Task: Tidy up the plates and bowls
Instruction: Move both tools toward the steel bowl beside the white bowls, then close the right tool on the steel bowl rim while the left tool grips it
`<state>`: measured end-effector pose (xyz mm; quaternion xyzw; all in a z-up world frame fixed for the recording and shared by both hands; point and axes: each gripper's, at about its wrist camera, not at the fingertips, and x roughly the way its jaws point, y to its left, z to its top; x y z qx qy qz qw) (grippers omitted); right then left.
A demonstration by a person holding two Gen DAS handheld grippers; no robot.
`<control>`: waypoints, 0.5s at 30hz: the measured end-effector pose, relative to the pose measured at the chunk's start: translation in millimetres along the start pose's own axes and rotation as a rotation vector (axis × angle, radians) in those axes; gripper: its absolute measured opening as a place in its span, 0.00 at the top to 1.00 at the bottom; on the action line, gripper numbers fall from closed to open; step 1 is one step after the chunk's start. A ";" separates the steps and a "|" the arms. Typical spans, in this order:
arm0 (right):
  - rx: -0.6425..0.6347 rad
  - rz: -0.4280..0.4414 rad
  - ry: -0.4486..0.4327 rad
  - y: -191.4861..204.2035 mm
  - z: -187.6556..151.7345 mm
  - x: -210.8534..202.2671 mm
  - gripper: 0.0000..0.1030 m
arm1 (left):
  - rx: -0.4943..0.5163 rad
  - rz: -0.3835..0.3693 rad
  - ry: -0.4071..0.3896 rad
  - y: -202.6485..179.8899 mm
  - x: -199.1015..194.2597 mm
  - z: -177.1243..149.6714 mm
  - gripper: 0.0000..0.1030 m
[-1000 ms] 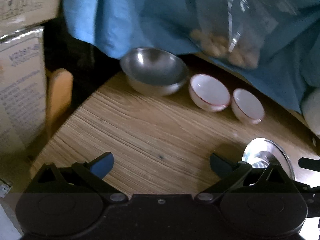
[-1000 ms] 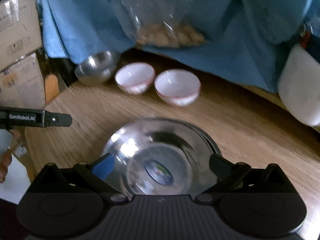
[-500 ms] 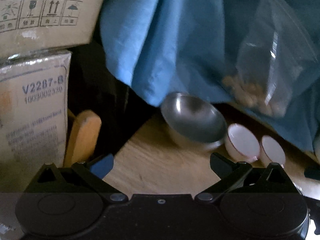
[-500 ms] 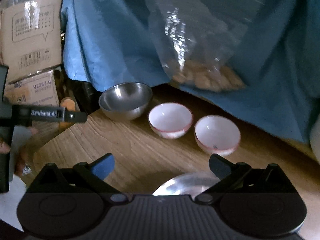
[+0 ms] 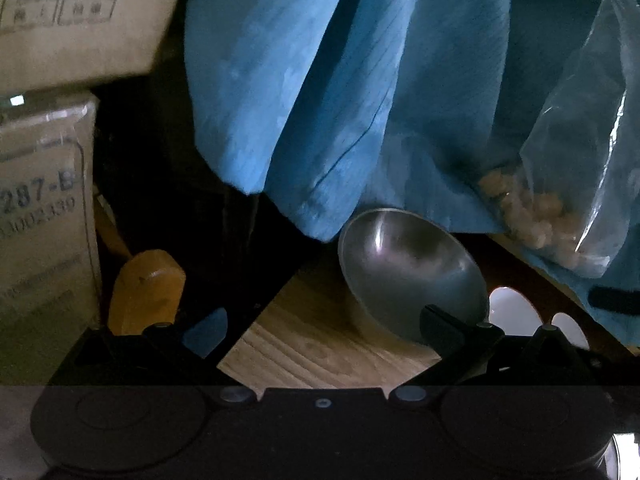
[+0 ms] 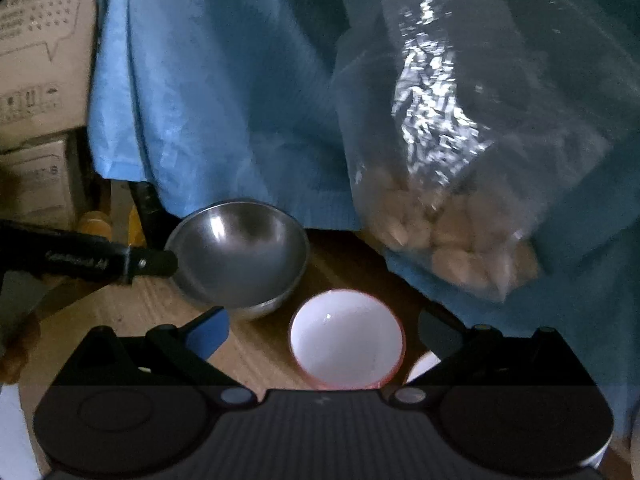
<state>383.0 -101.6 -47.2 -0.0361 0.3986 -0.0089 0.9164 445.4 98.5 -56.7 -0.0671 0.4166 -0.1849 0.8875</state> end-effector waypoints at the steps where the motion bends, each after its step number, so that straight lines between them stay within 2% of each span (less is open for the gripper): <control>1: -0.015 -0.003 0.004 0.8 3.1 5.0 0.00 | -0.010 0.000 0.007 1.6 2.7 -0.7 0.01; 9: -0.058 0.018 0.054 -1.9 16.3 35.0 0.01 | -0.099 0.010 0.052 13.2 13.0 -0.3 0.01; 15: -0.044 0.021 0.089 -5.2 25.0 56.0 0.10 | -0.133 0.028 0.065 13.0 21.0 5.9 0.02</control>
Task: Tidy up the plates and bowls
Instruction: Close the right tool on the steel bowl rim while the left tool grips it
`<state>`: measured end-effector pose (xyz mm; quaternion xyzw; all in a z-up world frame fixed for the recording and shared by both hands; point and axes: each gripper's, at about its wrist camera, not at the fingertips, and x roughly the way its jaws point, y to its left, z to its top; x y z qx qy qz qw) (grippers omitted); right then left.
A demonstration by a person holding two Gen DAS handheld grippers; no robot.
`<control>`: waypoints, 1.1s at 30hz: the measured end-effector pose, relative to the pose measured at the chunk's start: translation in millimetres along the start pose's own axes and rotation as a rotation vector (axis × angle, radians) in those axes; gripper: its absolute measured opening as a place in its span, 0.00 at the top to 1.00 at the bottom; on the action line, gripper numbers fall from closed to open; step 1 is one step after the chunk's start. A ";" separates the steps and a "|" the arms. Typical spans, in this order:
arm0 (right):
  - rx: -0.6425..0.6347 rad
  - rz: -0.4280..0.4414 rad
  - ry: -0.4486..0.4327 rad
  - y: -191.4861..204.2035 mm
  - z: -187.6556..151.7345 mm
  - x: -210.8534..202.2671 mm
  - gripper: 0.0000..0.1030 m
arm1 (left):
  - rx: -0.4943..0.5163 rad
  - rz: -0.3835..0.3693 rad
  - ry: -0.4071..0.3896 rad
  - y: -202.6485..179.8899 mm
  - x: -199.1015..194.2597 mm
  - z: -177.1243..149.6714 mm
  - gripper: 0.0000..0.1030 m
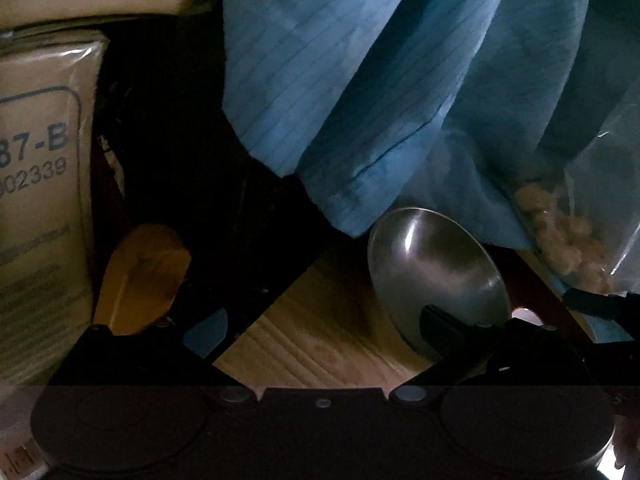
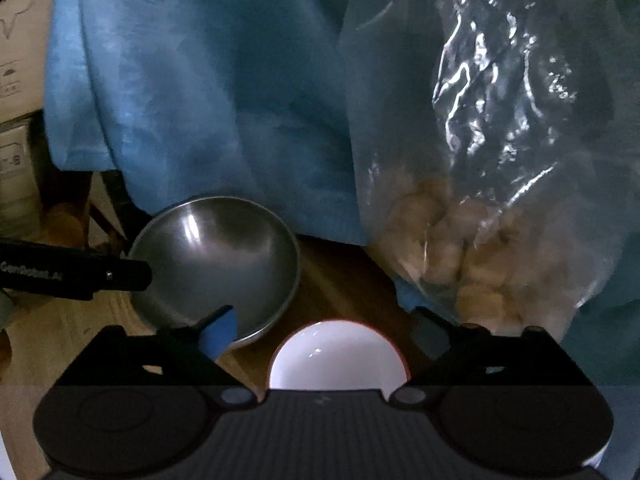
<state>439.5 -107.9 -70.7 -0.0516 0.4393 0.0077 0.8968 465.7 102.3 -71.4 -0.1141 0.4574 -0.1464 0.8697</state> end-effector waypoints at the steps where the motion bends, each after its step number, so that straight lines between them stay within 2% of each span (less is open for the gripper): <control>1: -0.002 0.000 0.006 -0.2 1.5 2.6 0.12 | -0.004 0.001 0.002 -0.7 0.5 0.8 0.03; 6: 0.002 0.016 0.036 -0.2 6.1 10.2 0.22 | -0.033 -0.041 0.026 -4.5 6.1 4.7 0.16; 8: 0.006 0.026 0.047 1.4 7.5 13.1 0.30 | -0.039 -0.053 0.025 -6.7 7.9 5.7 0.22; 11: -0.002 0.037 0.060 2.8 10.9 16.8 0.40 | -0.048 -0.064 0.033 -8.0 8.8 4.3 0.26; 13: -0.013 0.042 0.064 4.6 12.5 19.8 0.42 | -0.058 -0.078 0.033 -8.8 7.6 3.5 0.30; 18: -0.003 0.040 0.070 4.5 15.1 26.7 0.48 | -0.080 -0.104 0.058 -13.1 13.9 3.2 0.52; 24: 0.030 0.049 0.077 5.1 20.6 33.5 0.64 | -0.092 -0.118 0.088 -20.8 20.7 3.5 0.75; 26: 0.048 0.054 0.079 2.4 23.3 35.3 0.73 | -0.090 -0.118 0.091 -22.5 21.2 1.6 0.75; 33: 0.053 0.090 0.081 -2.4 22.6 39.1 0.86 | -0.095 -0.101 0.093 -24.0 15.8 -3.5 0.76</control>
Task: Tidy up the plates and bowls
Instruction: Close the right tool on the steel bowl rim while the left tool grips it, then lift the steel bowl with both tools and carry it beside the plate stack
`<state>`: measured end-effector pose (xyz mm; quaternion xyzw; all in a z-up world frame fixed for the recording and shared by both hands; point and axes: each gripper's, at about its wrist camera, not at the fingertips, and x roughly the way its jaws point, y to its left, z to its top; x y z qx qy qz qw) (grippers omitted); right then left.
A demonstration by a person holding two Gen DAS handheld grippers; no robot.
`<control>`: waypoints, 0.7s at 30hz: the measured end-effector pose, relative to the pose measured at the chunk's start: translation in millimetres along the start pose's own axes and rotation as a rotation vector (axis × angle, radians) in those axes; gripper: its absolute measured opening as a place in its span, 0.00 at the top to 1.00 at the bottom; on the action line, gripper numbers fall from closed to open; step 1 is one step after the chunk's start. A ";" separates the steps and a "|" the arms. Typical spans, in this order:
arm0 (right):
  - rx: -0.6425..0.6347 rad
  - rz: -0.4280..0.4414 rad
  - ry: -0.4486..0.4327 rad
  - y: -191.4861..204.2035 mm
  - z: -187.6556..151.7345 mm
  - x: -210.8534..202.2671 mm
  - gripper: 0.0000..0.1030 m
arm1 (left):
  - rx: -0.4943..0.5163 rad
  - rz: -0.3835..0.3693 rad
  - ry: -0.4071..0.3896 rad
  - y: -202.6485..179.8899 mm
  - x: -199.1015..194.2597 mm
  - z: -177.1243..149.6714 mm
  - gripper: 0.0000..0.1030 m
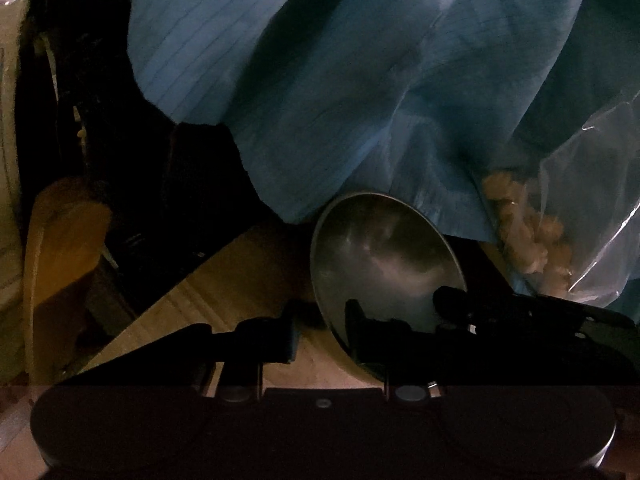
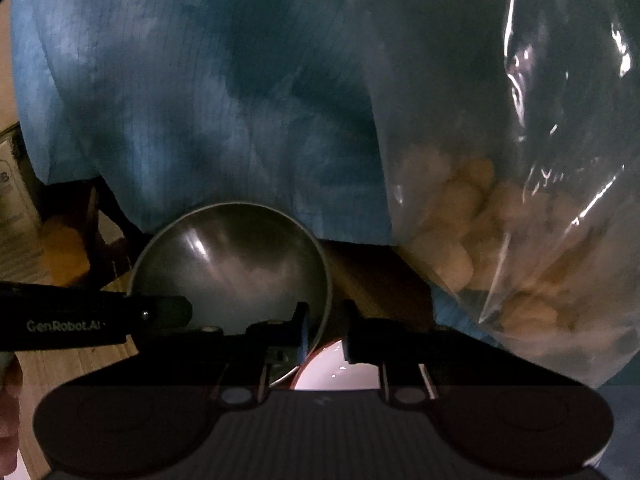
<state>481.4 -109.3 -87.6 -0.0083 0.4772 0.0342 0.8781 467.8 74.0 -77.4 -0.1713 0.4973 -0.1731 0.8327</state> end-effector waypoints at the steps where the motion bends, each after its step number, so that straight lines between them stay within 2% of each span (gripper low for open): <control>1: 0.004 0.012 0.002 -0.6 0.2 0.2 0.89 | -0.002 0.004 0.001 0.0 -1.0 -0.3 0.77; 13: 0.053 0.099 -0.017 5.2 -14.9 -35.5 0.90 | -0.004 0.038 -0.002 6.2 -26.3 -17.0 0.82; 21: 0.102 0.143 -0.043 2.7 -43.5 -72.4 0.90 | 0.034 0.033 0.004 -2.6 -55.1 -37.2 0.83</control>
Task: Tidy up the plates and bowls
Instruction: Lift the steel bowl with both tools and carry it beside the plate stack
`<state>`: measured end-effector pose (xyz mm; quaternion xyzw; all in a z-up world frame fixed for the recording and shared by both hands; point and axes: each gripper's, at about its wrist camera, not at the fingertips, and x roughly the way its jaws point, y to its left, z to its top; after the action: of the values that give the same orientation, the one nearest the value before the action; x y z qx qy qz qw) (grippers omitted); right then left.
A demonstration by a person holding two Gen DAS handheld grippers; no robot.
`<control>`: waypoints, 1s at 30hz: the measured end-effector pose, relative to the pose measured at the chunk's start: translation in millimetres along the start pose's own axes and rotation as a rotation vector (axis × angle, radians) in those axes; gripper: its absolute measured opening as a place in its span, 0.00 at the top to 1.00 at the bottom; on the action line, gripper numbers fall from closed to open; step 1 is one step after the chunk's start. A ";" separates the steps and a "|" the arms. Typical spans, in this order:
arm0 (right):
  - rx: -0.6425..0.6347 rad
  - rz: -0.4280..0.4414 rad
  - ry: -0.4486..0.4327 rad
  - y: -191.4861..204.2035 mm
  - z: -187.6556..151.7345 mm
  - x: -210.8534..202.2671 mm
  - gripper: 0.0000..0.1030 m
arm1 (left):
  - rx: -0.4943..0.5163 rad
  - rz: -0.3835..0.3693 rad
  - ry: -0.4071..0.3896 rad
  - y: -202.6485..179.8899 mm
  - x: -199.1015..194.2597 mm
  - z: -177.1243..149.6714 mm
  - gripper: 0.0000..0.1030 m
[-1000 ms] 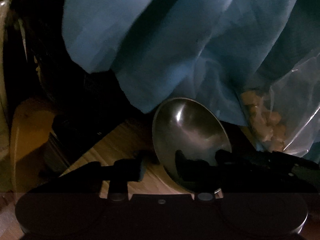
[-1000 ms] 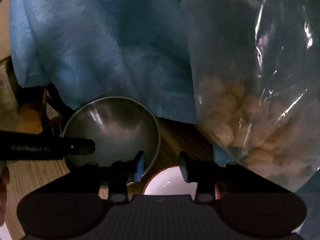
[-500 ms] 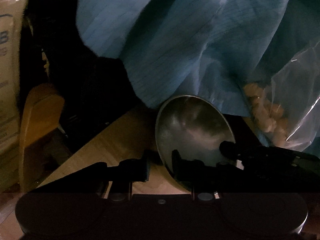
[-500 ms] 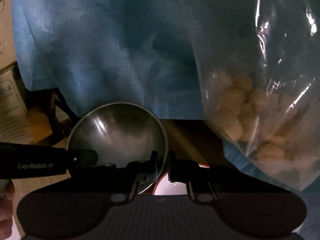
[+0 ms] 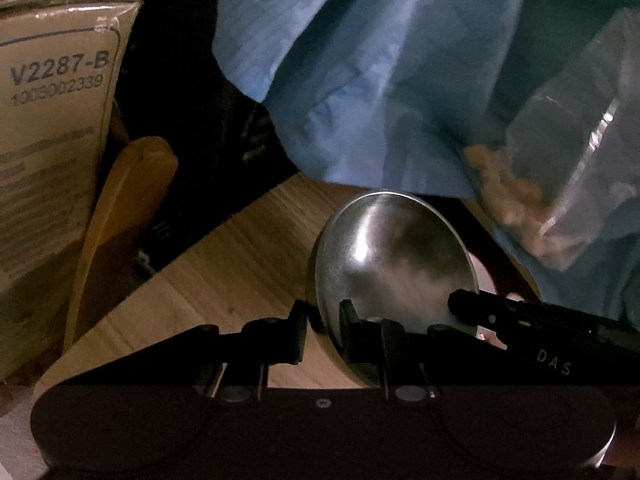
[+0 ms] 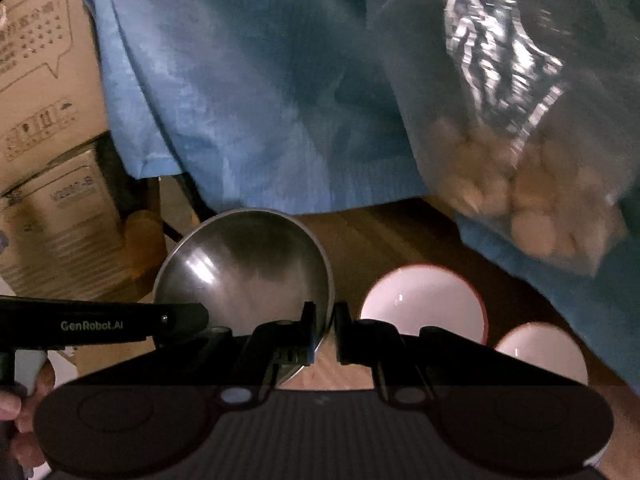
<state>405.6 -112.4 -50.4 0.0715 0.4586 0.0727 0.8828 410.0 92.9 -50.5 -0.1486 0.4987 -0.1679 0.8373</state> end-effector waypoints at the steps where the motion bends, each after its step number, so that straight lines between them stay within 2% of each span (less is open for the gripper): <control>1: 0.010 0.003 0.000 1.2 -3.4 -2.2 0.90 | 0.007 0.000 0.007 -1.7 -2.8 -2.7 0.83; 19: 0.153 0.084 -0.049 -8.3 -80.3 -85.4 0.88 | 0.098 -0.038 0.166 -30.3 -35.3 -64.8 0.83; 30: 0.130 0.135 0.024 -1.4 -115.8 -90.2 0.87 | 0.109 0.023 0.208 -24.7 -44.0 -90.8 0.83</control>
<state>259.3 -124.4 -44.5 0.1584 0.4671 0.1030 0.8638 306.7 82.2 -47.3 -0.0789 0.5745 -0.1998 0.7898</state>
